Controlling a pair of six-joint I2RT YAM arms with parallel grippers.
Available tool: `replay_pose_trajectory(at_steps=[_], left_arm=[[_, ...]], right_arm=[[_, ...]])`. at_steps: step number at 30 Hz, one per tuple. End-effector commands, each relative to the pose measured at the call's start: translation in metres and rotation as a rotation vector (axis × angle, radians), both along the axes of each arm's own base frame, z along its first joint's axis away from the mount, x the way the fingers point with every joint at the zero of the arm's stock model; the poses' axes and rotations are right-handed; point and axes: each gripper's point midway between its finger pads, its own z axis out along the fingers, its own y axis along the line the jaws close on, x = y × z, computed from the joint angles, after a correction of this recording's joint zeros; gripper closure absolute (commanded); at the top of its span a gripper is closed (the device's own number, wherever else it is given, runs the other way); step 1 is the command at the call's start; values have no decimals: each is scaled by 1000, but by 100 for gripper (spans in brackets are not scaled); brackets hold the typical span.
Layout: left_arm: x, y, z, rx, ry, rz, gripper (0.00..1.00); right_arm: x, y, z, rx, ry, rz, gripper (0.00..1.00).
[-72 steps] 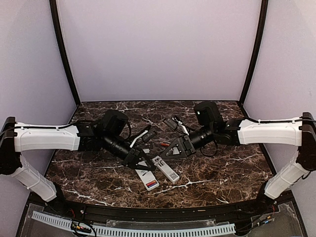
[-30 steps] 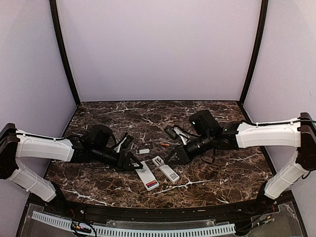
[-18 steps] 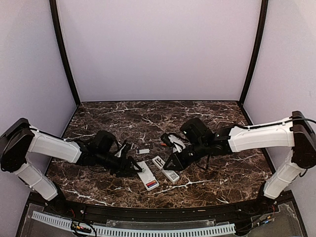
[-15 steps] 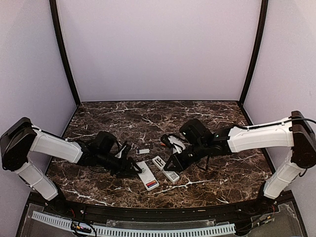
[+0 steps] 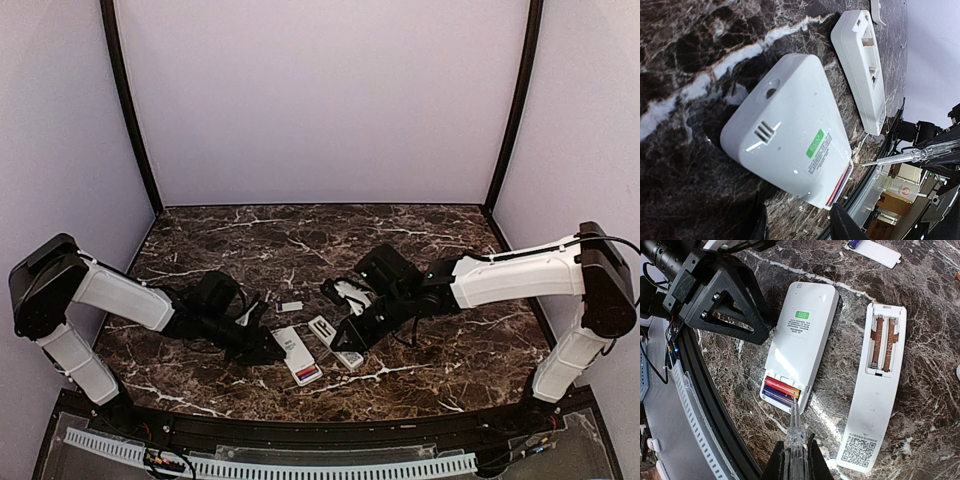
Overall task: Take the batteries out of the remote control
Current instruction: Hold the remote control without the battery cover at the center of the board.
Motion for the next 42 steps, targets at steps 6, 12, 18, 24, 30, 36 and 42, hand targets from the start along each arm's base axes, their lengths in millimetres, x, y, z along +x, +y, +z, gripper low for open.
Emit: replay_pose_trajectory(at_steps=[6, 12, 18, 24, 30, 36, 42], left_arm=[[1, -2, -2, -5, 14, -10, 62], [1, -3, -2, -4, 17, -14, 64], [1, -3, -3, 0, 17, -17, 67], [2, -4, -3, 2, 18, -18, 71], [4, -5, -4, 2, 21, -19, 75], [3, -7, -5, 2, 26, -20, 81], [2, -6, -8, 5, 34, -20, 86]], right_arm=[[0, 4, -1, -26, -2, -6, 100], [0, 4, -8, -56, 0, -15, 100], [2, 3, -13, -88, 4, -33, 100], [2, 1, -10, -119, 6, -51, 100], [1, 2, -8, -146, 8, -63, 100], [-2, 2, -5, -159, 2, -70, 100], [-5, 3, -5, -166, 13, -68, 100]])
